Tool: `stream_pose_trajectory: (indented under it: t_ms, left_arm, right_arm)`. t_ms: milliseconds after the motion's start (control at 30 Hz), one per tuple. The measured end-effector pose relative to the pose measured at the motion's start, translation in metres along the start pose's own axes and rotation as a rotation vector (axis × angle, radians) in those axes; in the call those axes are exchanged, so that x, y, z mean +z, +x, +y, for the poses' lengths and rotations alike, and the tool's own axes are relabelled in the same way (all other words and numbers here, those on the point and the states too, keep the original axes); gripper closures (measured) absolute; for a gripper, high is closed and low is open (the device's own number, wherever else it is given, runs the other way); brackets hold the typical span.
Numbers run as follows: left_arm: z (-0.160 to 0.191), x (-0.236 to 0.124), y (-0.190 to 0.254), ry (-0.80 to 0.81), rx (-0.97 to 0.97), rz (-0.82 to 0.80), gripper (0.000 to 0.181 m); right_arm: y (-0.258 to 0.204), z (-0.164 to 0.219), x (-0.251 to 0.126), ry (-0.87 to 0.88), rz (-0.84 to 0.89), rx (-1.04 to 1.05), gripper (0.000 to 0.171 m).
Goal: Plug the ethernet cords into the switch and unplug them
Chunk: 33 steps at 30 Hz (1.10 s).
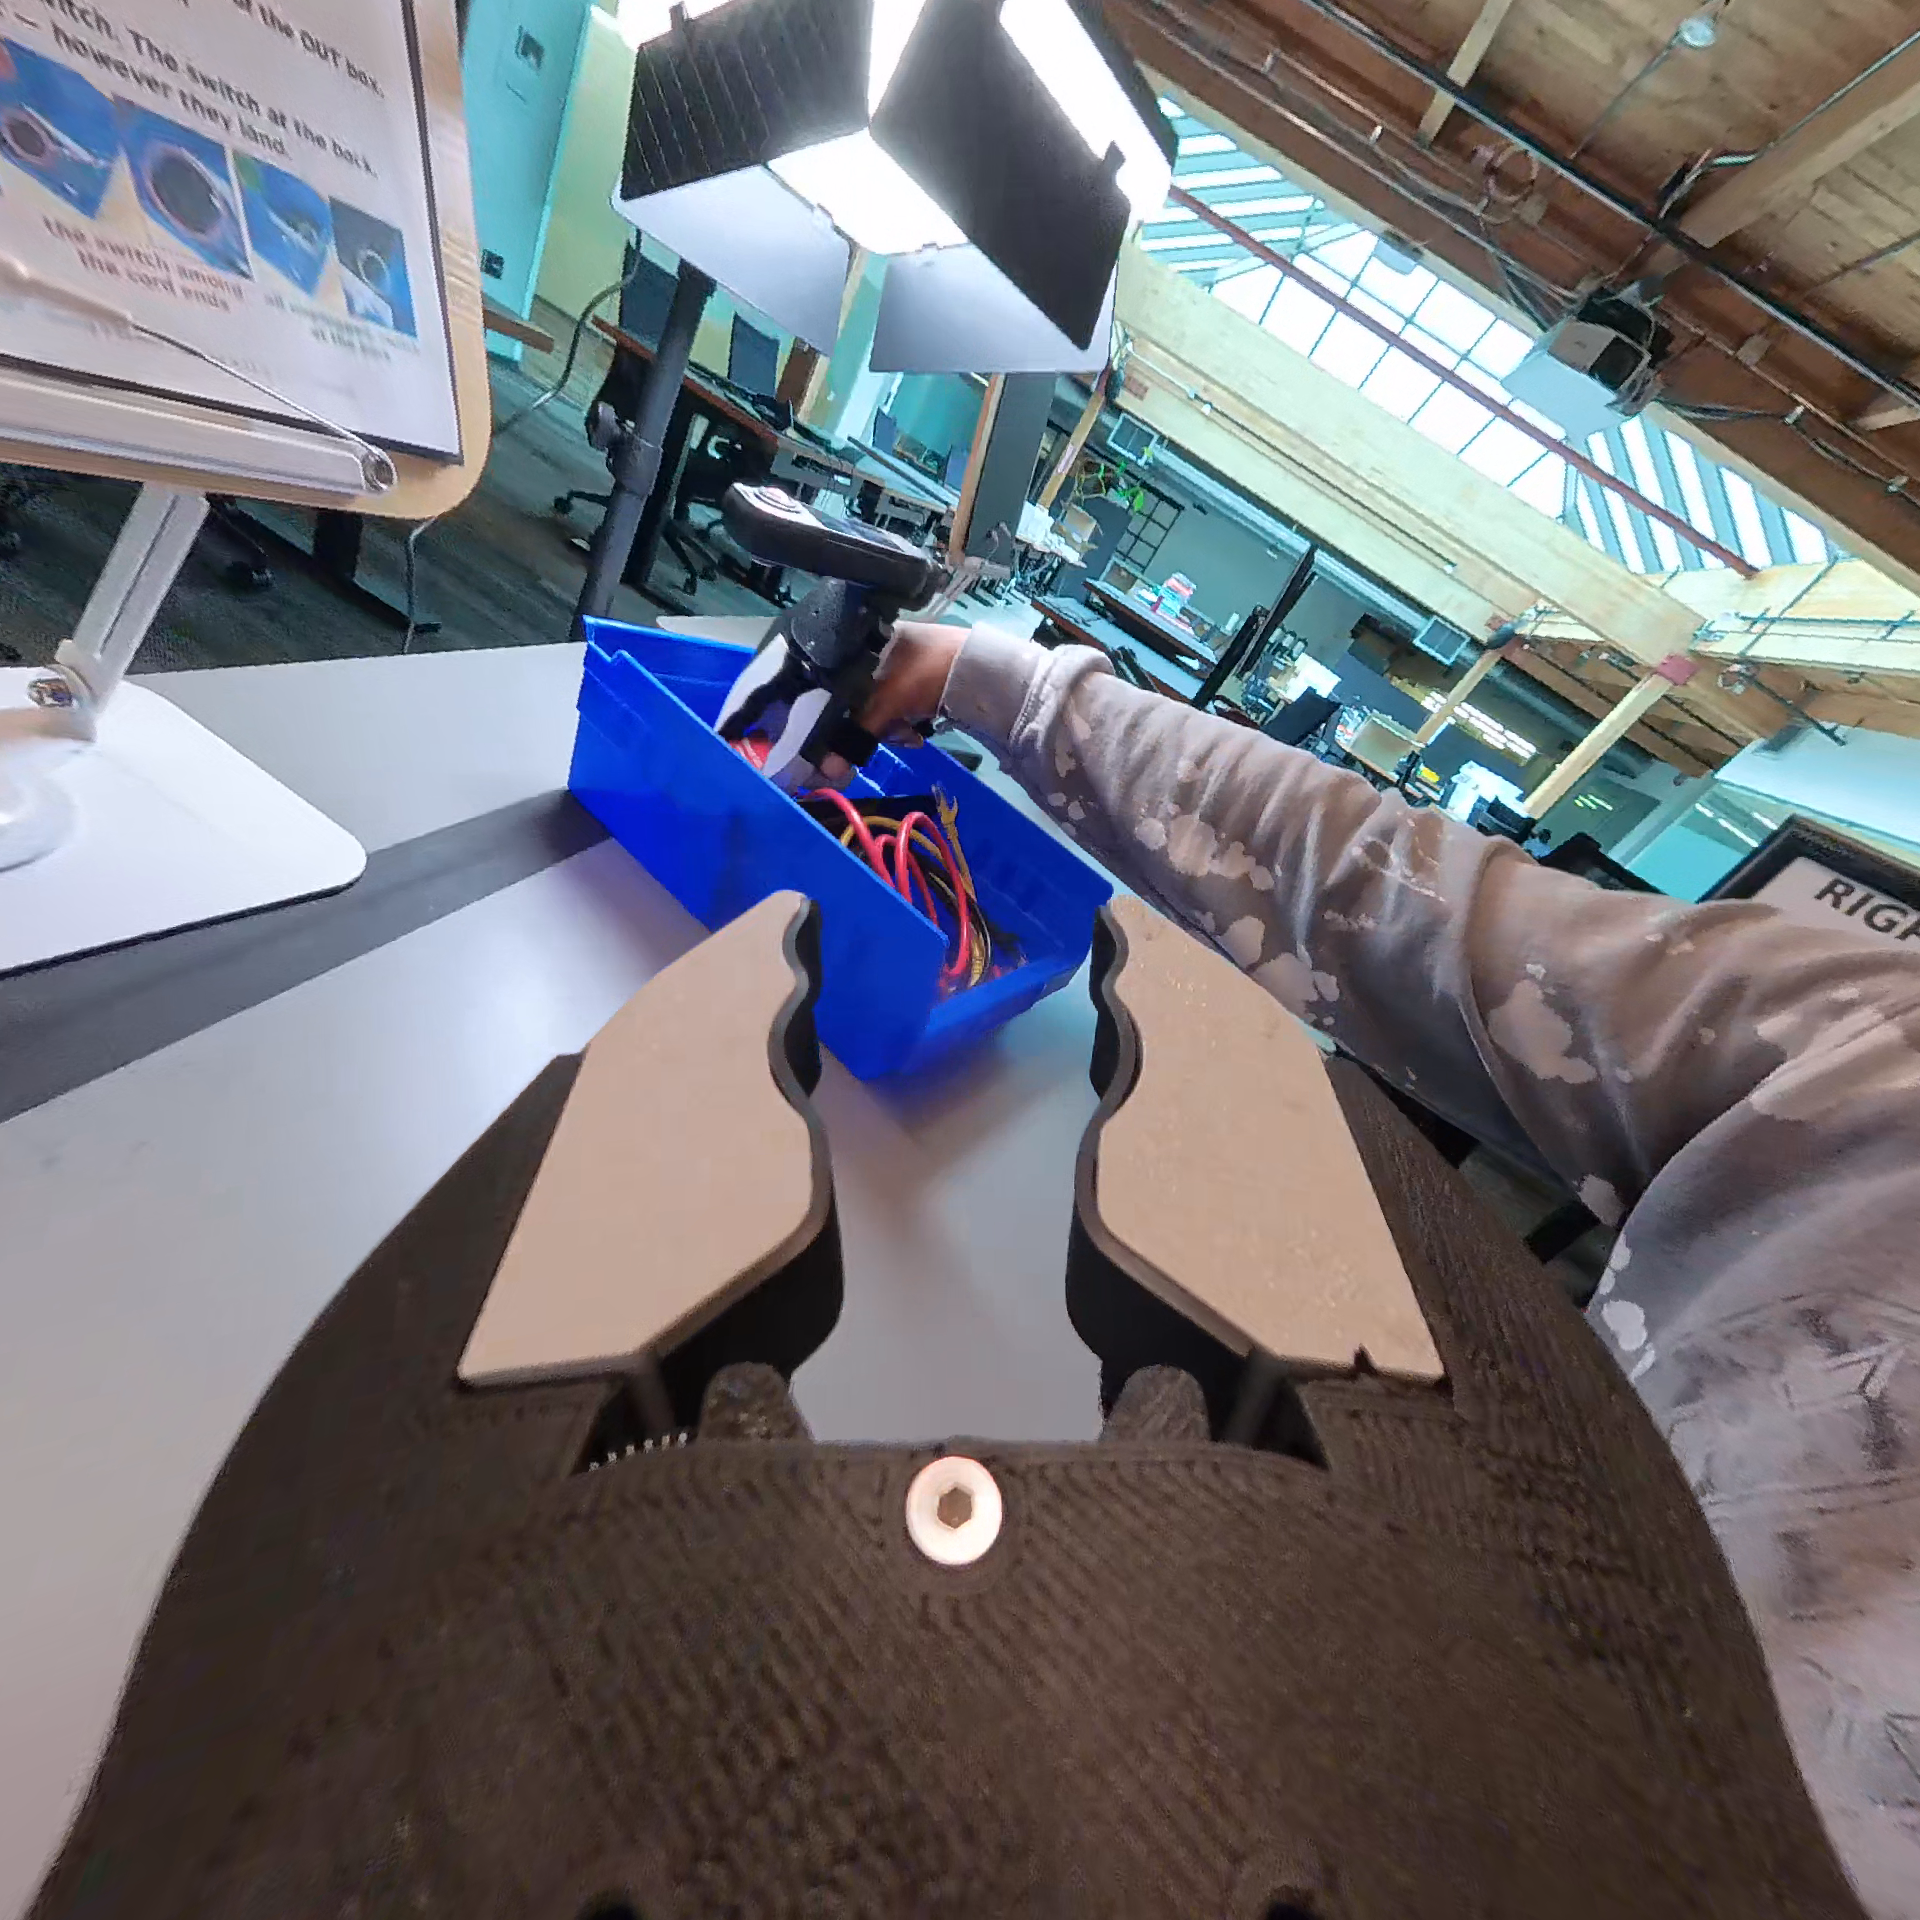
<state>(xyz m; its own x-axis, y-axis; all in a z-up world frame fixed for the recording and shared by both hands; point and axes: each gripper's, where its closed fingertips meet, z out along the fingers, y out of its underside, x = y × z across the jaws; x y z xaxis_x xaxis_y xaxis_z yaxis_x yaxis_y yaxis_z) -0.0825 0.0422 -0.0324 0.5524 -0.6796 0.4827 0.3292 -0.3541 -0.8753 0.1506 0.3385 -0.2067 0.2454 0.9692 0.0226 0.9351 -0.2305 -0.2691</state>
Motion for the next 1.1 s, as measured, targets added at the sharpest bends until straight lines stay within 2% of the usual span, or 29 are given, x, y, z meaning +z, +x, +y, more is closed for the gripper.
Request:
stream_pose_trajectory:
  t_ms: [33,200,333,500,600,667,767,900,1100]
  left_arm:
    - [0.002,0.001,0.000,-0.007,0.005,-0.001,0.131]
    - [0.006,0.002,-0.003,-0.022,0.017,-0.011,0.132]
    - [0.002,-0.001,-0.001,-0.014,0.030,-0.013,0.131]
    - [-0.004,-0.004,0.004,-0.015,0.104,-0.054,0.131]
    - [-0.008,-0.008,0.004,-0.027,0.168,-0.139,0.131]
    - [-0.007,-0.013,-0.003,-0.073,0.210,-0.244,0.130]
    - [-0.005,-0.021,-0.009,-0.134,0.228,-0.353,0.130]
    - [-0.005,-0.032,-0.005,-0.186,0.266,-0.428,0.129]
    - [0.007,-0.073,-0.005,-0.316,0.386,-0.555,0.127]
  right_arm:
    - [0.003,0.000,0.003,-0.018,0.026,-0.019,0.102]
    - [0.015,0.006,-0.004,-0.068,0.094,-0.033,0.103]
    - [0.014,0.008,-0.041,-0.027,0.126,-0.019,0.102]
    - [0.001,-0.029,-0.124,0.244,0.350,-0.086,0.104]
    - [-0.042,-0.049,-0.169,0.434,0.405,-0.105,0.107]
    - [-0.081,-0.049,-0.179,0.466,0.402,-0.151,0.106]
    - [-0.142,-0.033,-0.164,0.431,0.374,-0.229,0.107]
    - [-0.201,0.003,-0.119,0.301,0.334,-0.305,0.106]
    - [-0.220,0.054,-0.063,0.163,0.379,-0.305,0.104]
